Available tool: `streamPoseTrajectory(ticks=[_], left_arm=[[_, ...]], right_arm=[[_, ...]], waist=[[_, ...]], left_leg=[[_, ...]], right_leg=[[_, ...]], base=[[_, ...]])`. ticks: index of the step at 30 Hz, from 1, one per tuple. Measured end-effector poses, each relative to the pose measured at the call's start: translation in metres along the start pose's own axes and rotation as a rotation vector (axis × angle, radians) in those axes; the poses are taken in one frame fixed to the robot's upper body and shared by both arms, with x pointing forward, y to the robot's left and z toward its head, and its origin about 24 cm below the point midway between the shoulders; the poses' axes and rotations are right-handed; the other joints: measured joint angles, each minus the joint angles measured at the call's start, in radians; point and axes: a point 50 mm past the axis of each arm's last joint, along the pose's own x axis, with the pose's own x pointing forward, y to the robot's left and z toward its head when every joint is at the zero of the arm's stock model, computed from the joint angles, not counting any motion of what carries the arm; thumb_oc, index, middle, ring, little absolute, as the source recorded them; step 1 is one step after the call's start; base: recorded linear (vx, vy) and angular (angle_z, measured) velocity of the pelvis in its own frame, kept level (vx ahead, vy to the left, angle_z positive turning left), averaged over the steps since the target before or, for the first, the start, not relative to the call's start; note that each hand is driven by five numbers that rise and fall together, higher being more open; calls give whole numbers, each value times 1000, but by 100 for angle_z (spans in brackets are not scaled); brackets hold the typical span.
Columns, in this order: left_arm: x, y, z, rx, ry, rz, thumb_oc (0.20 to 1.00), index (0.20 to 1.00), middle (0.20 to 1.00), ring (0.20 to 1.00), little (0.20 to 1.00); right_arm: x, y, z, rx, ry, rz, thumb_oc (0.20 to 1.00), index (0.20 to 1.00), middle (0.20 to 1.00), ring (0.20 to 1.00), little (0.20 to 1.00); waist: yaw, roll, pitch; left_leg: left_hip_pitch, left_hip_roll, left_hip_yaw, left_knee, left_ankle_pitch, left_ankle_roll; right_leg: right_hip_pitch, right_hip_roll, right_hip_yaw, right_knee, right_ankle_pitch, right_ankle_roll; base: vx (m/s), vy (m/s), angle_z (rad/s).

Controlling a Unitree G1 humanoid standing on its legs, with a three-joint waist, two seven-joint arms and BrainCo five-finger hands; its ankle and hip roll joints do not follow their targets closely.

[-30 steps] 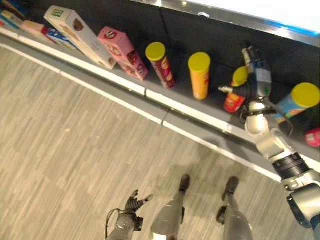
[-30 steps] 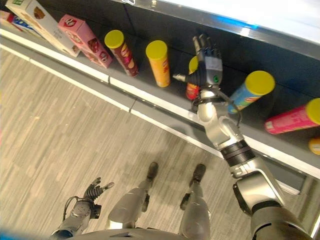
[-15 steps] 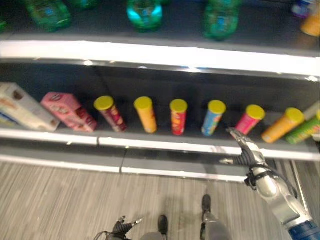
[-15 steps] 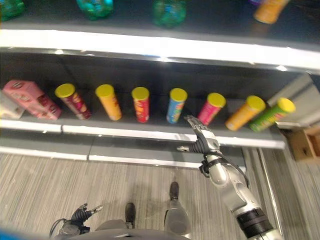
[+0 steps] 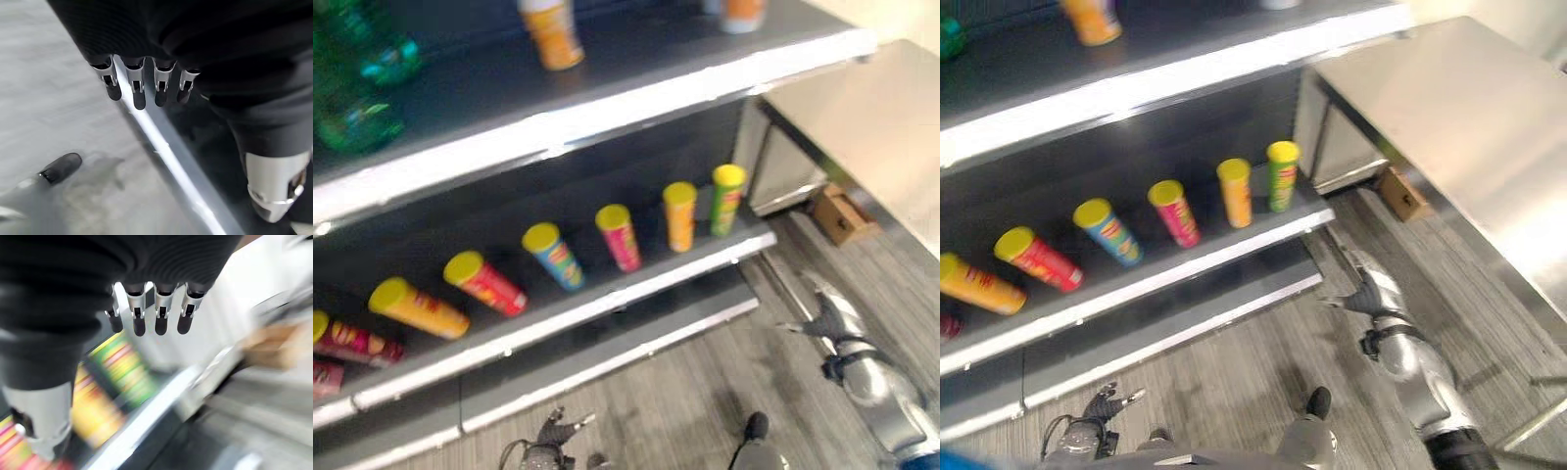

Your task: Put the goods on the table back onto the shelves and tidy them up.

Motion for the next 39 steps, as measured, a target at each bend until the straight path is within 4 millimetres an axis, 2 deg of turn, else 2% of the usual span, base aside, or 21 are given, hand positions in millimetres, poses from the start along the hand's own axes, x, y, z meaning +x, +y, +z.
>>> streamPoseTrajectory(ticks=[1, 2, 3, 4, 6, 7, 9, 10, 11, 12, 14, 15, 17, 20, 21, 22, 23, 27, 32, 33, 39], left_arm=[[2, 7, 2, -17, 0, 27, 1000, 1000, 1000, 1000, 1000], [1, 11, 0, -18, -4, 36, 1000, 1000, 1000, 1000, 1000], [1, 16, -4, -17, 12, 47, 1000, 1000, 1000, 1000, 1000], [1, 17, -5, -13, 15, 48, 1000, 1000, 1000, 1000, 1000], [1, 11, -4, -12, 10, 27, 1000, 1000, 1000, 1000, 1000], [1, 8, 1, -22, -7, 21, 1000, 1000, 1000, 1000, 1000], [0, 7, 2, -26, -21, 17, 1000, 1000, 1000, 1000, 1000], [1, 8, 5, -48, -28, 21, 1000, 1000, 1000, 1000, 1000], [1, 7, 9, -62, -44, 19, 1000, 1000, 1000, 1000, 1000], [2, 6, 17, -69, -77, 16, 1000, 1000, 1000, 1000, 1000], [1, 4, 20, -72, -92, 8, 1000, 1000, 1000, 1000, 1000], [0, 1, 13, -61, -69, -2, 1000, 1000, 1000, 1000, 1000], [-3, 1, 4, -72, -45, -3, 1000, 1000, 1000, 1000, 1000], [-4, 1, -6, -67, -5, -1, 1000, 1000, 1000, 1000, 1000], [-5, 1, -9, -67, 1, -1, 1000, 1000, 1000, 1000, 1000], [-6, 0, -12, -71, 8, -2, 1000, 1000, 1000, 1000, 1000], [-8, -1, -15, -72, 20, -3, 1000, 1000, 1000, 1000, 1000], [-3, 0, -4, -74, -8, 1, 1000, 1000, 1000, 1000, 1000], [-1, 2, 7, -72, -43, 6, 1000, 1000, 1000, 1000, 1000], [-1, 5, 7, -68, -44, 11, 1000, 1000, 1000, 1000, 1000], [-1, 8, 0, -63, -20, 20, 1000, 1000, 1000, 1000, 1000]], right_arm=[[-8, 3, -15, -6, 69, 7, 1000, 1000, 1000, 1000, 1000], [-18, 4, -24, -24, 103, 27, 1000, 1000, 1000, 1000, 1000], [-24, 3, -28, -46, 111, 39, 1000, 1000, 1000, 1000, 1000], [-24, 2, -28, -48, 111, 35, 1000, 1000, 1000, 1000, 1000], [-20, -6, -21, -53, 75, 2, 1000, 1000, 1000, 1000, 1000], [-17, -9, -17, -72, 38, 6, 1000, 1000, 1000, 1000, 1000], [-10, -16, -2, -95, -45, -8, 1000, 1000, 1000, 1000, 1000], [-3, -18, 9, -102, -94, -18, 1000, 1000, 1000, 1000, 1000], [1, -19, 17, -107, -128, -18, 1000, 1000, 1000, 1000, 1000], [4, -22, 23, -111, -157, -25, 1000, 1000, 1000, 1000, 1000], [8, -25, 31, -115, -191, -31, 1000, 1000, 1000, 1000, 1000], [12, -22, 40, -101, -226, -32, 1000, 1000, 1000, 1000, 1000], [14, -22, 43, -97, -237, -35, 1000, 1000, 1000, 1000, 1000], [21, -25, 52, -98, -270, -53, 1000, 1000, 1000, 1000, 1000], [23, -28, 54, -101, -280, -63, 1000, 1000, 1000, 1000, 1000], [26, -32, 58, -103, -295, -78, 1000, 1000, 1000, 1000, 1000], [27, -34, 61, -100, -303, -89, 1000, 1000, 1000, 1000, 1000], [22, -38, 84, -36, -397, -140, 1000, 1000, 1000, 1000, 1000], [20, -58, 89, -26, -415, -236, 1000, 1000, 1000, 1000, 1000], [20, -65, 86, -28, -403, -272, 1000, 1000, 1000, 1000, 1000], [23, -73, 69, -36, -317, -327, 1000, 1000, 1000, 1000, 1000]], waist=[[-14, -11, -11], [-11, -31, -26], [-29, -41, -34], [-32, -57, -39], [-34, -57, -37], [-40, -50, -37], [-17, -33, -32], [-10, -44, -25], [-5, -54, -21], [10, -74, -11], [35, -82, -6], [58, -85, -3], [74, -87, 2], [83, -90, 22], [81, -84, 26], [84, -62, 32], [72, -52, 41], [55, -83, 42], [42, -85, 40], [39, -87, 38], [35, -94, 20]], left_leg=[[-1, 25, -29, 24, 20, 1], [0, 47, -7, 40, 22, 6], [10, 90, -2, 47, 47, 39], [10, 110, -5, 54, 78, 58], [12, 147, -18, 81, 186, 28], [8, 155, -61, 105, 239, -10], [-2, 163, -118, 183, 303, -18], [-64, 126, -247, 269, 249, -66], [-94, 56, -327, 281, 137, -88], [-126, -28, -361, 246, 51, -77], [-154, -95, -352, 162, 30, -67], [-182, -148, -369, 60, 35, -61], [-214, -174, -375, 19, 50, -40], [-218, -239, -486, -41, 70, -14], [-207, -249, -505, -57, 83, 4], [-164, -247, -502, -85, 97, 23], [-131, -246, -497, -103, 94, 82], [-92, -294, -422, -100, 59, 121], [-59, -321, -387, -100, 31, 152], [-61, -323, -385, -100, 29, 151], [-59, -316, -364, -103, 23, 143]], right_leg=[[-22, 1, -2, 81, -68, -3], [-56, 6, 5, 144, -114, -14], [-78, 52, 19, 178, -151, -39], [-81, 77, 23, 167, -158, -50], [-64, 132, 39, 120, -145, -82], [-62, 139, 44, 119, -152, -93], [-30, 157, 90, 75, -142, -124], [-9, 163, 134, 28, -125, -165], [16, 159, 164, -26, -98, -182], [50, 142, 180, -91, -57, -183], [88, 147, 193, -164, -31, -164], [126, 173, 213, -213, -13, -155], [146, 200, 241, -213, -22, -149], [165, 222, 302, -213, -30, -142], [170, 234, 327, -213, -34, -134], [186, 251, 348, -213, -40, -125], [205, 258, 355, -213, -50, -114], [221, 184, 333, -212, -56, -66], [240, 154, 344, -208, -59, -45], [241, 151, 345, -209, -62, -39], [230, 156, 364, -212, -62, -34]], base=[[59, -375, -38], [50, -376, -43], [46, -319, -71], [88, -384, -89], [74, -247, -66], [29, -137, -47], [28, -217, -63], [16, -180, -58], [18, -111, -38], [87, -64, -30], [78, -15, -41], [57, 8, -69], [53, 16, -60], [82, 67, -63], [121, 117, -82], [120, 133, -72], [115, 141, -48], [92, 160, -43], [46, 142, -17], [26, 96, -16], [30, 64, -10]])
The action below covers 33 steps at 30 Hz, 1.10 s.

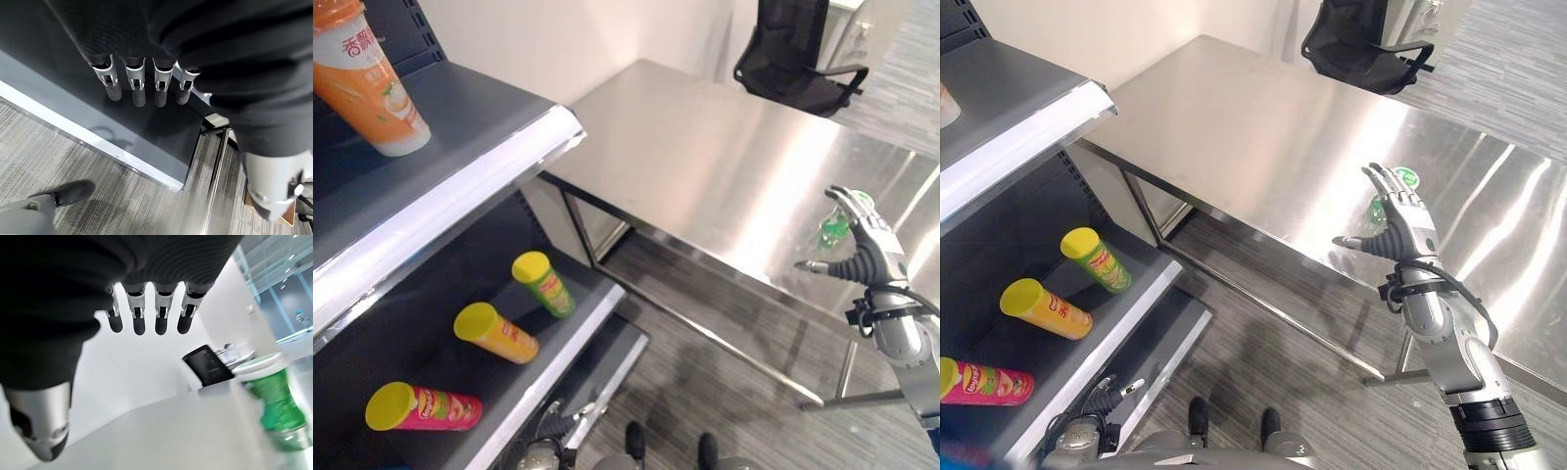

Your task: Put the goods on the table back onto the shelves and tidy them up.

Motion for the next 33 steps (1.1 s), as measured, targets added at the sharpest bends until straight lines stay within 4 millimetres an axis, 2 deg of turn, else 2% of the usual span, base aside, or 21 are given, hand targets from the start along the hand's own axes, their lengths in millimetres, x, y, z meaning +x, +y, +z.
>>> streamPoseTrajectory(ticks=[6, 10, 17, 20, 22, 24, 25, 26, 33], left_arm=[[-5, 1, -15, 5, 45, 2, 1000, 1000, 1000, 1000, 1000], [-6, 2, -20, 8, 65, 1, 1000, 1000, 1000, 1000, 1000], [-10, 2, -30, 9, 92, -9, 1000, 1000, 1000, 1000, 1000], [-12, 2, -35, 13, 113, -13, 1000, 1000, 1000, 1000, 1000], [-12, 3, -35, 12, 116, -16, 1000, 1000, 1000, 1000, 1000], [-14, 3, -39, 12, 126, -19, 1000, 1000, 1000, 1000, 1000], [-13, 2, -38, 12, 121, -25, 1000, 1000, 1000, 1000, 1000], [-14, 2, -39, 13, 124, -28, 1000, 1000, 1000, 1000, 1000], [-16, -1, -42, 27, 133, -46, 1000, 1000, 1000, 1000, 1000]], right_arm=[[-14, -3, -47, -43, 231, -23, 1000, 1000, 1000, 1000, 1000], [-23, 0, -68, -5, 357, -12, 1000, 1000, 1000, 1000, 1000], [-26, -9, -83, -17, 433, -43, 1000, 1000, 1000, 1000, 1000], [-26, -10, -93, -3, 478, -60, 1000, 1000, 1000, 1000, 1000], [-27, -15, -101, -28, 510, -59, 1000, 1000, 1000, 1000, 1000], [-23, -21, -104, -44, 512, -74, 1000, 1000, 1000, 1000, 1000], [-21, -29, -115, -78, 554, -81, 1000, 1000, 1000, 1000, 1000], [-20, -32, -119, -77, 571, -87, 1000, 1000, 1000, 1000, 1000], [0, -39, -124, 25, 618, -166, 1000, 1000, 1000, 1000, 1000]], waist=[[-2, -13, -17], [2, -12, -30], [3, 6, -48], [10, 12, -56], [30, 17, -59], [33, 24, -63], [37, 28, -62], [43, 30, -60], [56, 57, -41]], left_leg=[[-4, 4, 5, 0, -2, -3], [-7, 8, 2, 3, -2, -3], [-10, 8, -28, 3, -1, -3], [-21, 7, -48, 3, 1, -4], [-25, 7, -56, 3, 4, -4], [-39, 6, -73, 3, 8, -7], [-58, 6, -87, 3, 20, -9], [-58, 7, -89, 3, 21, -9], [-71, 8, -114, 3, 29, -14]], right_leg=[[-10, 4, 7, 0, -4, 5], [-10, 7, 3, -1, -3, 2], [2, 10, -30, -1, -10, -1], [0, 11, -48, -1, -11, -1], [-1, 11, -57, -1, -14, -3], [-4, 12, -74, -1, -16, -2], [-17, 14, -90, -1, -15, -4], [-17, 16, -91, -1, -15, -4], [-20, 20, -117, -1, -18, -7]], base=[[33, 3, -5], [48, -44, 2], [38, -68, 14], [23, -63, 17], [19, -105, 17], [19, -101, 24], [12, -95, 29], [5, -72, 23], [-1, -47, 11]])
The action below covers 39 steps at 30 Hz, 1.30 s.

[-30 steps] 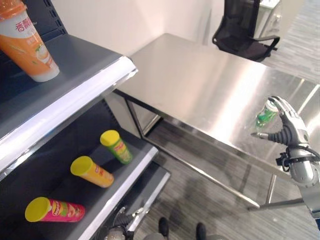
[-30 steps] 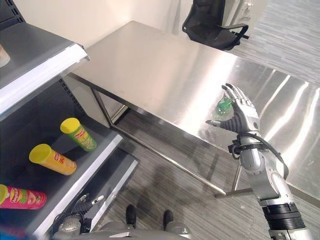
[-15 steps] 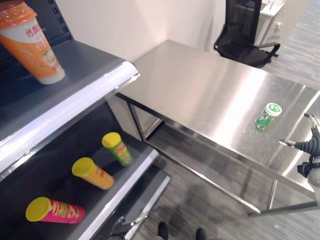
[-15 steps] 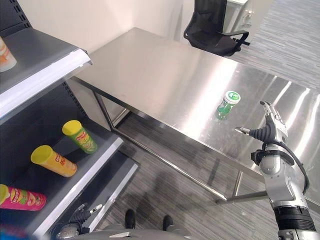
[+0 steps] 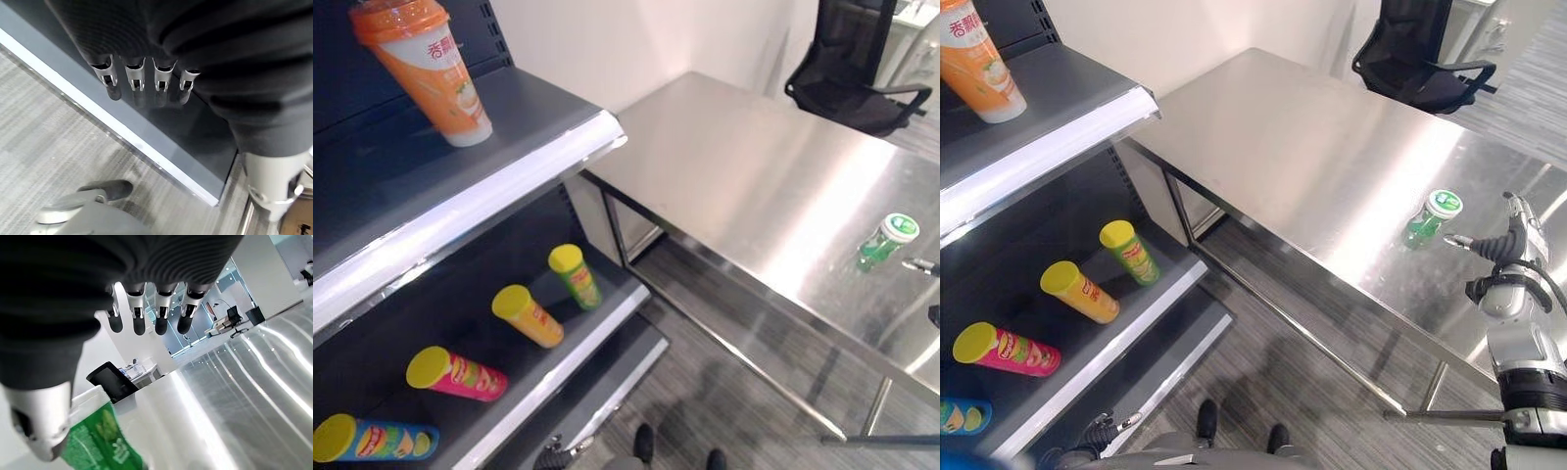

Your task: Put the goods on the table back onto the shelves and tidy them up.

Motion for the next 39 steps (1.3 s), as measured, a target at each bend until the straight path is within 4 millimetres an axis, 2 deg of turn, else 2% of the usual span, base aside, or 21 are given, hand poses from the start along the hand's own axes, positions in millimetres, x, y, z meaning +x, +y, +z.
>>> streamPoseTrajectory(ticks=[8, 18, 19, 20, 22, 36, 39], left_arm=[[0, -1, 1, 5, -2, -8, 1000, 1000, 1000, 1000, 1000], [1, -2, 4, -1, -14, -10, 1000, 1000, 1000, 1000, 1000], [1, -2, 4, -2, -14, -10, 1000, 1000, 1000, 1000, 1000], [1, -2, 4, -2, -15, -11, 1000, 1000, 1000, 1000, 1000], [1, -2, 5, -2, -19, -11, 1000, 1000, 1000, 1000, 1000], [3, -2, 10, -3, -30, -5, 1000, 1000, 1000, 1000, 1000], [3, -1, 12, -6, -37, -1, 1000, 1000, 1000, 1000, 1000]], right_arm=[[9, 10, 13, 35, -12, 33, 1000, 1000, 1000, 1000, 1000], [14, 14, 21, 37, -28, 42, 1000, 1000, 1000, 1000, 1000], [14, 14, 21, 37, -29, 42, 956, 956, 956, 956, 956], [14, 14, 21, 37, -29, 42, 777, 777, 777, 777, 777], [14, 14, 21, 37, -29, 42, 200, 200, 200, 200, 200], [15, 18, 29, 33, -55, 57, 200, 200, 200, 200, 200], [12, 15, 41, 55, -118, 50, 200, 200, 200, 200, 200]], waist=[[5, 17, 38], [26, 10, 54], [27, 7, 56], [29, 6, 57], [28, 3, 58], [29, -9, 65], [24, -9, 65]], left_leg=[[-20, 2, -15, 0, 5, -5], [-20, 1, -27, 0, 7, -7], [-20, 0, -28, 0, 8, -8], [-21, 0, -29, 0, 8, -8], [-21, -1, -31, 0, 9, -8], [-24, -1, -42, 0, 11, -8], [-21, -1, -40, 0, 11, -8]], right_leg=[[-13, 3, -15, 0, -1, -2], [-9, 4, -27, 0, -3, -2], [-8, 4, -30, 0, -3, -2], [-7, 4, -33, 0, -3, -2], [-7, 4, -35, 0, -3, -2], [-8, 4, -41, 0, -3, -3], [-5, 4, -40, 0, -3, -3]], base=[[2, -19, 4], [13, -5, 3], [22, 2, 7], [22, 0, 7], [12, -2, 5], [0, 1, 1], [0, 0, 0]])
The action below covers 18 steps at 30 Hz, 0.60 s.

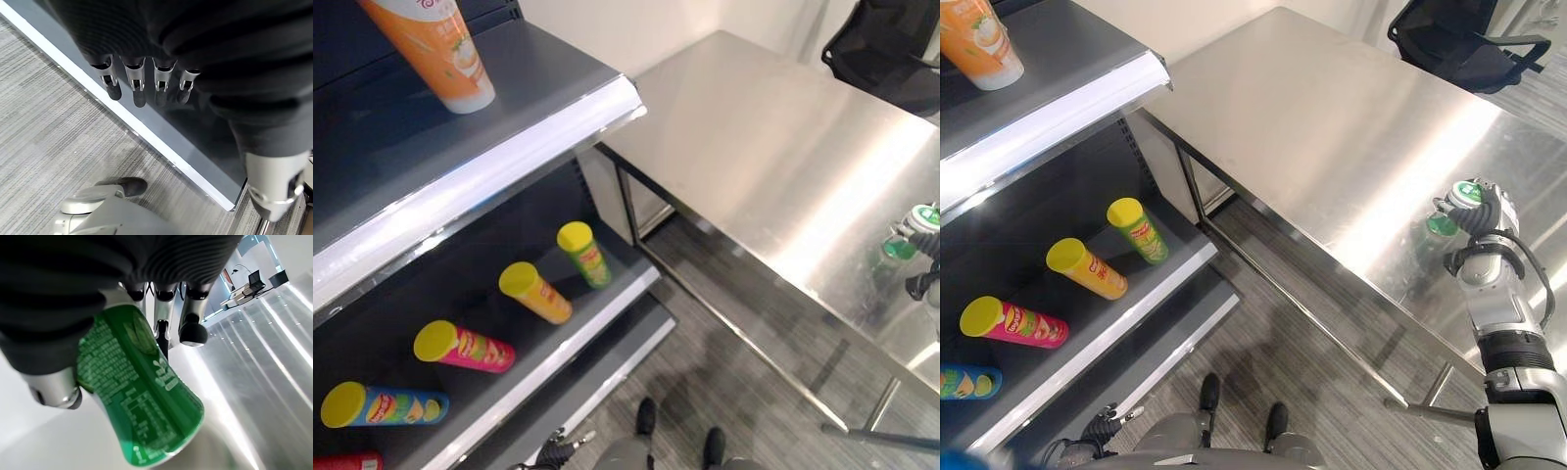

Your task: Put the goods on the table back onto the shelves and tidy them up.

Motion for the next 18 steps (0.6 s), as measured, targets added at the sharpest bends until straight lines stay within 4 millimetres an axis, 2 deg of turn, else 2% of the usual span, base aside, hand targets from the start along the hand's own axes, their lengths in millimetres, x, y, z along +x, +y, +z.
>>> streamPoseTrajectory(ticks=[6, 11, 12, 14, 16, 17, 18], left_arm=[[1, 5, 5, -30, -22, 21, 1000, 1000, 1000, 1000, 1000], [1, 8, 7, -48, -31, 27, 1000, 1000, 1000, 1000, 1000], [1, 8, 7, -48, -30, 25, 1000, 1000, 1000, 1000, 1000], [1, 8, 9, -50, -43, 24, 1000, 1000, 1000, 1000, 1000], [1, 6, 9, -53, -47, 19, 1000, 1000, 1000, 1000, 1000], [2, 3, 11, -53, -47, 14, 1000, 1000, 1000, 1000, 1000], [4, 4, 17, -54, -59, 16, 1000, 1000, 1000, 1000, 1000]], right_arm=[[-12, -15, 56, 120, -285, -31, 200, 200, 200, 200, 200], [-22, -23, 96, 230, -500, 15, 200, 200, 200, 200, 200], [-22, -24, 99, 241, -514, 16, 200, 200, 200, 200, 200], [-21, -31, 115, 252, -581, -4, 200, 200, 200, 200, 200], [-21, -37, 124, 245, -620, -15, 200, 200, 200, 200, 200], [-21, -43, 127, 226, -642, -20, 200, 200, 200, 200, 200], [-22, -46, 131, 217, -663, -24, 200, 200, 200, 200, 200]], waist=[[-1, 0, 1], [15, -3, 1], [29, -1, 1], [53, 1, 9], [87, 17, 19], [84, 26, 22], [83, 9, 37]], left_leg=[[19, 4, 0, 0, 0, 0], [24, 11, -16, 0, 10, -17], [22, 11, -29, 0, 15, -25], [-6, 11, -66, 1, 53, -79], [-27, 10, -68, 1, 69, -86], [-46, 19, -46, -2, 50, -138], [-58, 38, 32, 9, 16, -130]], right_leg=[[20, 4, 1, 0, -2, -3], [35, 15, -22, 0, -3, -12], [42, 21, -32, 1, -5, -14], [39, 24, -90, 0, -10, -26], [43, 39, -125, 6, -8, -39], [46, 33, -178, 5, -4, -53], [44, 16, -220, 1, -6, -69]], base=[[-11, -45, 0], [-54, -97, 12], [-118, -93, 46], [-164, -77, 75], [-126, -17, 70], [-121, 42, 114], [-103, 62, 117]])
